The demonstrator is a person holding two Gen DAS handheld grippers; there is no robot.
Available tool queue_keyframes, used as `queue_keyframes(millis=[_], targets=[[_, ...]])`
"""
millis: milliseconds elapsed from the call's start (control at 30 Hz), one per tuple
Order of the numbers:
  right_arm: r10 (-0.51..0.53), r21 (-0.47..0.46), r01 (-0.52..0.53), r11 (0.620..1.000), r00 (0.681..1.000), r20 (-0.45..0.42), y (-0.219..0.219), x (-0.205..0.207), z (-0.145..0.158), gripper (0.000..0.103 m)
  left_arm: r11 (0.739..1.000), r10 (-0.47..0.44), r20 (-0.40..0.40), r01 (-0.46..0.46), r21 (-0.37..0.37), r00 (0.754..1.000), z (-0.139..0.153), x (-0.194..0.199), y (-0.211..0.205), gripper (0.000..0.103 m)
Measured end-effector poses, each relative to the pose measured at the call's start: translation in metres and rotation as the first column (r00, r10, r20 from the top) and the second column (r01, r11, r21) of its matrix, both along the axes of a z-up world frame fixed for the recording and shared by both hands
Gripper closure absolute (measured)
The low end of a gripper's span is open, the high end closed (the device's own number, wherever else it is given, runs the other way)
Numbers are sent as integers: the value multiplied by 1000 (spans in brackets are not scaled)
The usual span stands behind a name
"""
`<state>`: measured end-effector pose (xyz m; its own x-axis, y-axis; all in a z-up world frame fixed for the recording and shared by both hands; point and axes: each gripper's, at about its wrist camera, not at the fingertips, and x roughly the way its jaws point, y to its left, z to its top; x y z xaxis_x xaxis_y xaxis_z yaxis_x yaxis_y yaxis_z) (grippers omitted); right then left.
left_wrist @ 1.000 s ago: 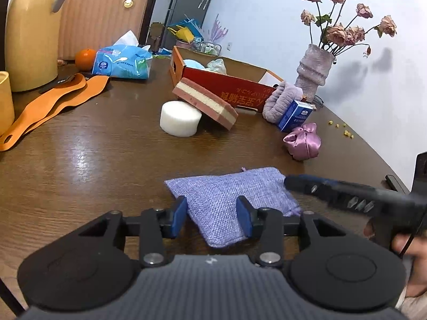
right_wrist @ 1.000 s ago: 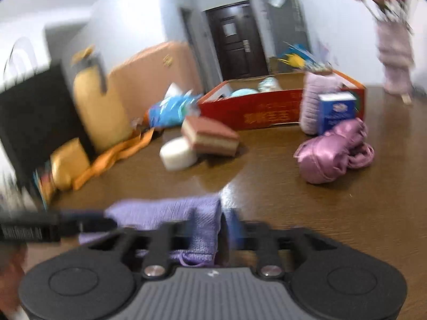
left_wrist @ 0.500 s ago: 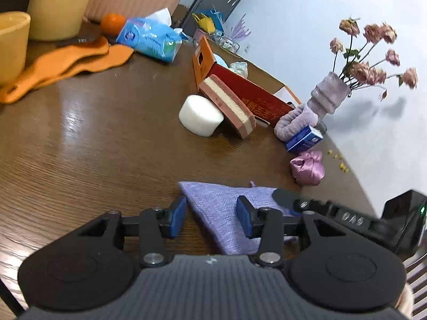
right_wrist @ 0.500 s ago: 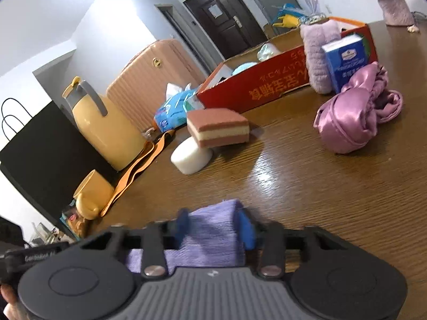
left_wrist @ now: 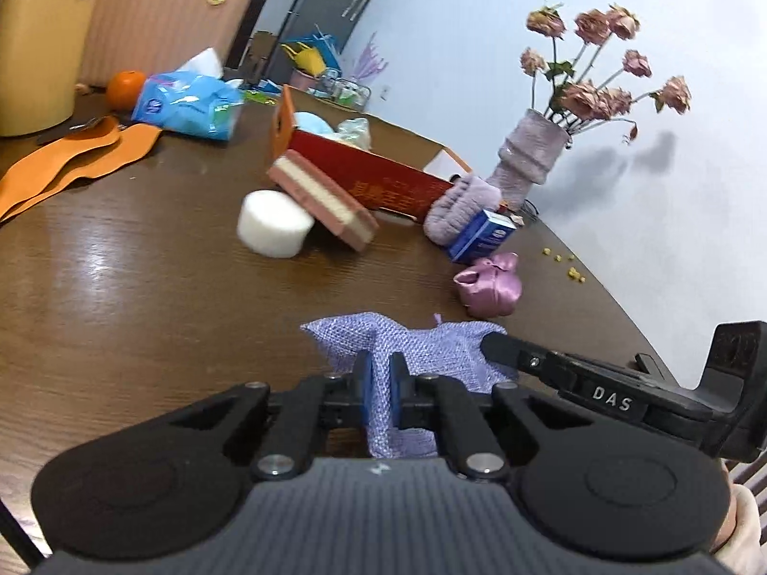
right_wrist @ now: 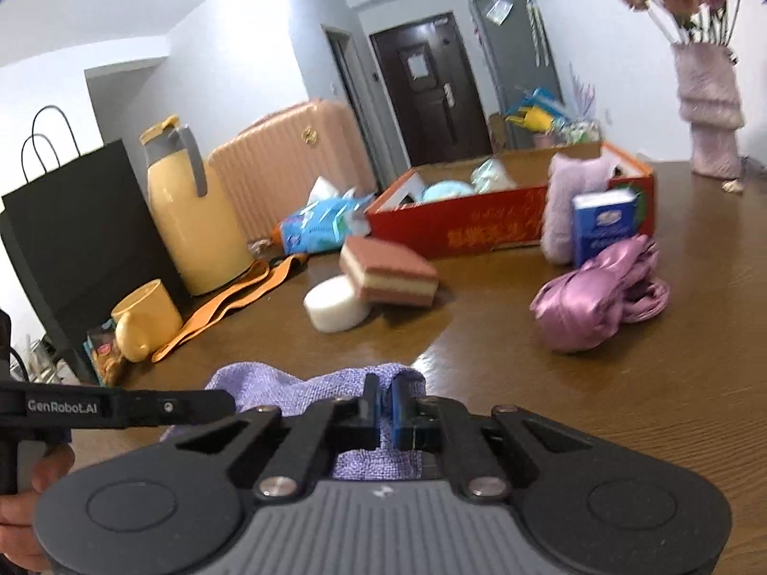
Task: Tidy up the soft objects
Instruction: 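Carry the lavender cloth bag over the box and open both tools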
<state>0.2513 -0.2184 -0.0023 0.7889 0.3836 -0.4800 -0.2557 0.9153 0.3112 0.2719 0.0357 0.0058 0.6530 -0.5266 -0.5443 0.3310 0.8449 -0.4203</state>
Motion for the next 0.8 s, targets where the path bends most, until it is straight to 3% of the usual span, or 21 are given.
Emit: queue_keyframes(millis=[100, 200, 333, 467, 633, 800], targets=[[-18, -1, 18, 1000, 1000, 16, -12, 1, 9, 100, 999, -23, 7, 23, 27, 1000, 9, 11, -16, 95], [-14, -47, 17, 999, 997, 81, -24, 16, 35, 100, 997, -52, 68, 48, 64, 996, 42, 40, -37, 95], [-10, -86, 28, 996, 978, 208, -50, 64, 94, 100, 993, -65, 192, 44, 112, 979, 100, 101, -74, 95], [-12, -102, 37, 994, 973, 232, -76, 139, 142, 100, 990, -44, 227, 11, 144, 973, 137, 172, -111, 95], [-39, -170, 74, 983, 979, 198, -97, 234, 159, 100, 990, -28, 205, 0, 138, 978, 139, 254, -149, 95], [-72, -216, 89, 972, 994, 85, -119, 306, 118, 100, 986, -27, 122, 7, 165, 992, 93, 313, -182, 95]])
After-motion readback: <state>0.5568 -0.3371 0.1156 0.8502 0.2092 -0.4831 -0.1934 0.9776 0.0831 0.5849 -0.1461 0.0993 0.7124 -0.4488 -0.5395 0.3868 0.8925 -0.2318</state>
